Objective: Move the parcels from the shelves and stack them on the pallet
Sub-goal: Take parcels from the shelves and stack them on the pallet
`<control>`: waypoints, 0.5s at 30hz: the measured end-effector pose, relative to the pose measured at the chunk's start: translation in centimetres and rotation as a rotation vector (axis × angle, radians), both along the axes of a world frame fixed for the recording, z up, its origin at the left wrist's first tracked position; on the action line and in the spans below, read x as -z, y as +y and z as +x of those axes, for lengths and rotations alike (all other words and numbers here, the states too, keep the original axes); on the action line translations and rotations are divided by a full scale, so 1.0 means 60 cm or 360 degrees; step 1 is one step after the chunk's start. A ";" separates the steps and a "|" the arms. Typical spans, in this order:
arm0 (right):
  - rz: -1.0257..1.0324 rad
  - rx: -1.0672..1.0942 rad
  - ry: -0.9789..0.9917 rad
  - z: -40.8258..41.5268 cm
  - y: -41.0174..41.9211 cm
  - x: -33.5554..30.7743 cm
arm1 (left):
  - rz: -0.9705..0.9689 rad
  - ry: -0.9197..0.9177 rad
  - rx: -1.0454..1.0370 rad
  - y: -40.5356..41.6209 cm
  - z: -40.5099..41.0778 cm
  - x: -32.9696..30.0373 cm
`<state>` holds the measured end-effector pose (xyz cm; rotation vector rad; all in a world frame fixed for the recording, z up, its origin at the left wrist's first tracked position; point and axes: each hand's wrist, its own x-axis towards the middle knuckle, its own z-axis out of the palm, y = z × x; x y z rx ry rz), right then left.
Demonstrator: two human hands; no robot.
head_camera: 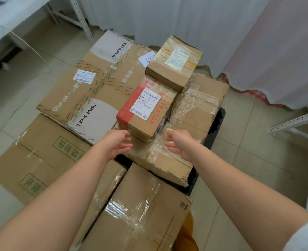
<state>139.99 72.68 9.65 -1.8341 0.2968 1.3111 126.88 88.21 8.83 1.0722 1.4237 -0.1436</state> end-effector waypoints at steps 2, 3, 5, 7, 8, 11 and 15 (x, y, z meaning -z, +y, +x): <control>0.0028 0.0028 0.0000 -0.021 -0.005 -0.028 | -0.0013 -0.0033 0.0111 -0.009 -0.022 -0.033; 0.0046 0.0041 -0.0006 -0.033 -0.007 -0.044 | 0.0011 -0.0052 0.0149 -0.009 -0.033 -0.049; 0.0088 0.0079 -0.0026 -0.057 -0.014 -0.077 | 0.0074 -0.0099 0.0182 -0.006 -0.057 -0.080; 0.0159 0.0140 -0.0054 -0.084 -0.027 -0.113 | 0.0133 -0.0139 0.0235 -0.003 -0.083 -0.112; 0.0198 0.0187 -0.0071 -0.099 -0.035 -0.134 | 0.0158 -0.0160 0.0277 -0.003 -0.096 -0.127; 0.0317 0.0367 -0.0165 -0.157 -0.064 -0.201 | 0.0196 -0.0233 0.0383 -0.009 -0.136 -0.173; 0.0520 0.0610 -0.0310 -0.260 -0.104 -0.305 | 0.0150 -0.0395 0.0552 -0.036 -0.196 -0.258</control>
